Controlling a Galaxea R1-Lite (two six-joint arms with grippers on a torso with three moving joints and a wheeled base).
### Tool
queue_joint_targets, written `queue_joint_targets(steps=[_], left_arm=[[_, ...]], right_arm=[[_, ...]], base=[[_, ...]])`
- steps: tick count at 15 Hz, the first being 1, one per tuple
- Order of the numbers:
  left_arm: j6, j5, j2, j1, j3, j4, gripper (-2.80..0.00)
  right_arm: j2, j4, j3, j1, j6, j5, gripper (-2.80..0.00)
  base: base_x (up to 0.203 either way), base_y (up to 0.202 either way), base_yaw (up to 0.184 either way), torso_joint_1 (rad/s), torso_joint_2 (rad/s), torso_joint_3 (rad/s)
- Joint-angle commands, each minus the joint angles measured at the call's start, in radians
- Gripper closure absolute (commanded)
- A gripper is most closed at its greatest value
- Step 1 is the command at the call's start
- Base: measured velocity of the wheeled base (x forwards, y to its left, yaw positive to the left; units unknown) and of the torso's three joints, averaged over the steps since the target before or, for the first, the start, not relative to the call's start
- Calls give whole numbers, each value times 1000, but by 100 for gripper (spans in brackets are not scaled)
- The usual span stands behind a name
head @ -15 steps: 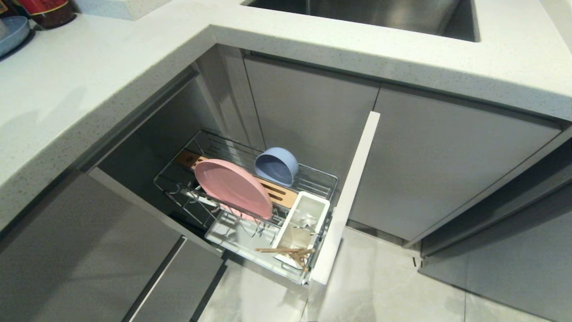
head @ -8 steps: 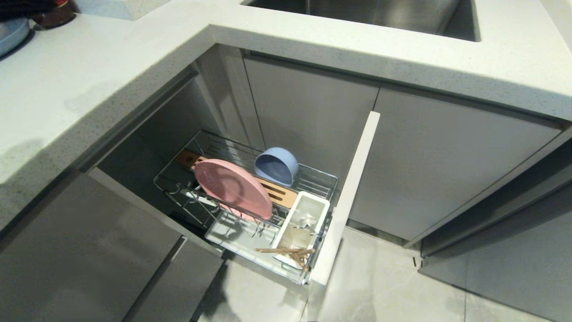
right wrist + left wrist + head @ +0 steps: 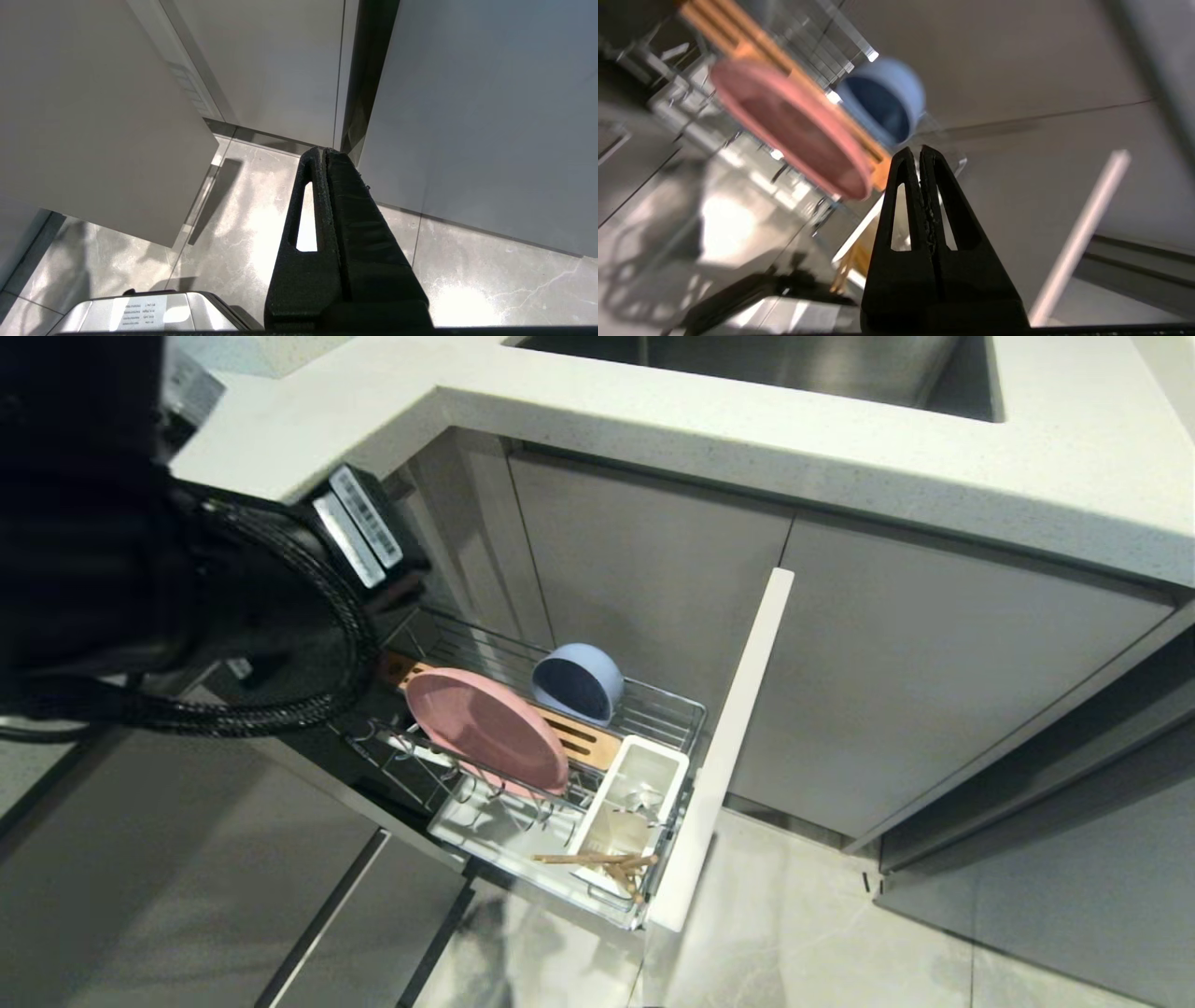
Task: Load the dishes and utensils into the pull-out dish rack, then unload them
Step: Take the plate out of the cupboard
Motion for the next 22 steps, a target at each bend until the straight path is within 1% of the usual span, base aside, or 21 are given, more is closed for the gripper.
queue_joint_targets(steps=[1,3,5,6,8,10,14,16,19,20,22], left_arm=[[-33,18,82,-15,5,17,0],[-46,59,131,-14,6,18,0],[-75,81,180,-10,7,19,0],[-95,92,207,-3,7,18,-280],[-121,99,236,2,9,19,-280],[-130,102,266,6,26,18,-280],[-139,107,340,62,31,-2,-280],[-140,108,371,86,36,-28,-280],[-130,107,400,111,37,-121,-280],[-118,107,411,115,38,-139,-280],[-115,107,434,129,36,-149,-280]], right_arm=[[-4,0,0,0,1,0,0],[-4,0,0,0,1,0,0],[-4,0,0,0,1,0,0],[-4,0,0,0,1,0,0],[-4,0,0,0,1,0,0],[-4,0,0,0,1,0,0],[-4,0,0,0,1,0,0],[-4,0,0,0,1,0,0],[-4,0,0,0,1,0,0],[-4,0,0,0,1,0,0],[-4,0,0,0,1,0,0]], base=[[0,0,0,0,0,0],[0,0,0,0,0,0],[0,0,0,0,0,0],[0,0,0,0,0,0],[0,0,0,0,0,0],[0,0,0,0,0,0],[0,0,0,0,0,0],[0,0,0,0,0,0],[0,0,0,0,0,0],[0,0,0,0,0,0],[0,0,0,0,0,0]])
